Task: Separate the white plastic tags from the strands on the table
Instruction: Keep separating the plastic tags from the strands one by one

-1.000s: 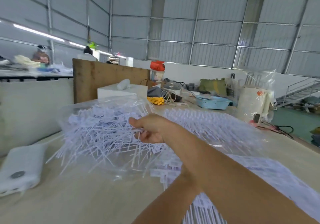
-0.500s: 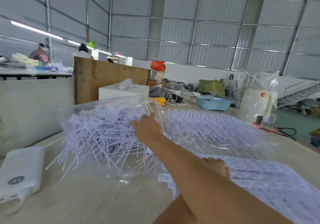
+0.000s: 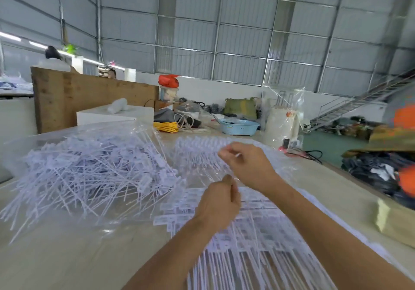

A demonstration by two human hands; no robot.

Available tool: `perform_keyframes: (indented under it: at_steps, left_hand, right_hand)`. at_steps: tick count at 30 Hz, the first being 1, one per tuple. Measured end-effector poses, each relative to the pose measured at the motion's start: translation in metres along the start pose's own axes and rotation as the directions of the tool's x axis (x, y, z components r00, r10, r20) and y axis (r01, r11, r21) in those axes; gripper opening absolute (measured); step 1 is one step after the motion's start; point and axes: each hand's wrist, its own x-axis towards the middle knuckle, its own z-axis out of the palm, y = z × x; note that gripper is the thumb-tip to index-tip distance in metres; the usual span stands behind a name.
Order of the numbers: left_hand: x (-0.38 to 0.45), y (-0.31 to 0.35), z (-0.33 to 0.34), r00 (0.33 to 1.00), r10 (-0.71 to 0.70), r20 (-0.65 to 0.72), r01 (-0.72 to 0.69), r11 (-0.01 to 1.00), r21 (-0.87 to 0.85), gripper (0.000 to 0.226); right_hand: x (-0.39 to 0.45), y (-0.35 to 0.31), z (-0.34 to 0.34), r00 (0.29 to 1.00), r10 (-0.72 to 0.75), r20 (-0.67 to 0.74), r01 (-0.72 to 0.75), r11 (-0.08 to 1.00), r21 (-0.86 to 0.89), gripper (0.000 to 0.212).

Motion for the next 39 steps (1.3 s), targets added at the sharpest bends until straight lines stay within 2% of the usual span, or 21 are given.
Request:
perform_keyframes:
  at_steps: [1, 3, 5, 6, 9, 12, 15, 17, 20, 22, 26, 29, 33, 39]
  left_hand:
    - [0.001, 0.002, 0.001, 1.0, -0.012, -0.018, 0.01, 0.996, -0.09, 0.005]
    - [-0.001, 0.012, 0.001, 0.999, -0.01, -0.034, 0.003, 0.979, -0.206, 0.01]
    - [-0.002, 0.019, 0.003, 0.999, 0.001, -0.053, -0.015, 0.965, -0.262, 0.019]
    - [-0.001, 0.021, 0.003, 0.998, 0.013, -0.068, -0.032, 0.958, -0.283, 0.023]
    - [0.0, 0.025, -0.002, 0.992, -0.016, -0.125, -0.029, 0.934, -0.355, 0.026]
    - [0.001, 0.024, -0.004, 0.981, -0.133, -0.14, 0.052, 0.88, -0.472, 0.019]
    - [0.003, 0.026, -0.001, 0.959, -0.284, -0.012, 0.227, 0.789, -0.571, 0.01]
    - [0.002, 0.027, 0.002, 0.95, -0.305, 0.072, 0.283, 0.736, -0.616, 0.013]
    - [0.002, 0.027, 0.001, 0.958, -0.282, 0.054, 0.262, 0.781, -0.567, 0.013]
    - [0.002, 0.027, 0.001, 0.958, -0.283, 0.04, 0.258, 0.797, -0.546, 0.016]
    - [0.001, 0.031, 0.004, 0.925, -0.354, 0.141, 0.362, 0.702, -0.613, 0.039]
    - [-0.001, 0.034, 0.003, 0.911, -0.371, 0.181, 0.398, 0.672, -0.624, 0.047]
    - [-0.004, 0.037, 0.0, 0.93, -0.335, 0.153, 0.361, 0.744, -0.562, 0.051]
    - [-0.002, 0.044, -0.004, 0.875, -0.444, 0.195, 0.452, 0.601, -0.659, 0.045]
  right_hand:
    - [-0.018, 0.022, -0.004, 0.995, 0.101, 0.014, -0.102, 0.995, 0.008, 0.033]
    - [-0.05, 0.053, -0.005, 0.965, 0.228, 0.126, -0.248, 0.954, 0.171, 0.046]
    - [-0.067, 0.062, -0.008, 0.94, 0.224, 0.257, -0.309, 0.879, 0.364, 0.05]
    - [-0.069, 0.062, -0.011, 0.94, 0.192, 0.283, -0.298, 0.866, 0.402, 0.048]
    - [-0.068, 0.061, -0.017, 0.961, 0.102, 0.256, -0.22, 0.843, 0.492, 0.031]
    - [-0.067, 0.064, -0.017, 0.971, 0.128, 0.2, -0.224, 0.769, 0.599, 0.014]
    - [-0.066, 0.069, -0.022, 0.968, 0.2, 0.155, -0.251, 0.679, 0.69, 0.009]
    - [-0.066, 0.071, -0.024, 0.95, 0.227, 0.215, -0.312, 0.687, 0.656, 0.013]
    - [-0.069, 0.072, -0.019, 0.931, 0.198, 0.307, -0.344, 0.762, 0.548, 0.014]
    - [-0.072, 0.07, -0.017, 0.932, 0.16, 0.324, -0.323, 0.771, 0.549, 0.018]
    - [-0.072, 0.065, -0.017, 0.954, 0.116, 0.275, -0.268, 0.737, 0.62, 0.029]
    - [-0.073, 0.064, -0.017, 0.951, 0.14, 0.276, -0.283, 0.757, 0.589, 0.031]
    - [-0.076, 0.066, -0.014, 0.931, 0.154, 0.331, -0.321, 0.776, 0.543, 0.028]
    - [-0.073, 0.067, -0.009, 0.977, 0.075, 0.198, -0.171, 0.833, 0.527, 0.023]
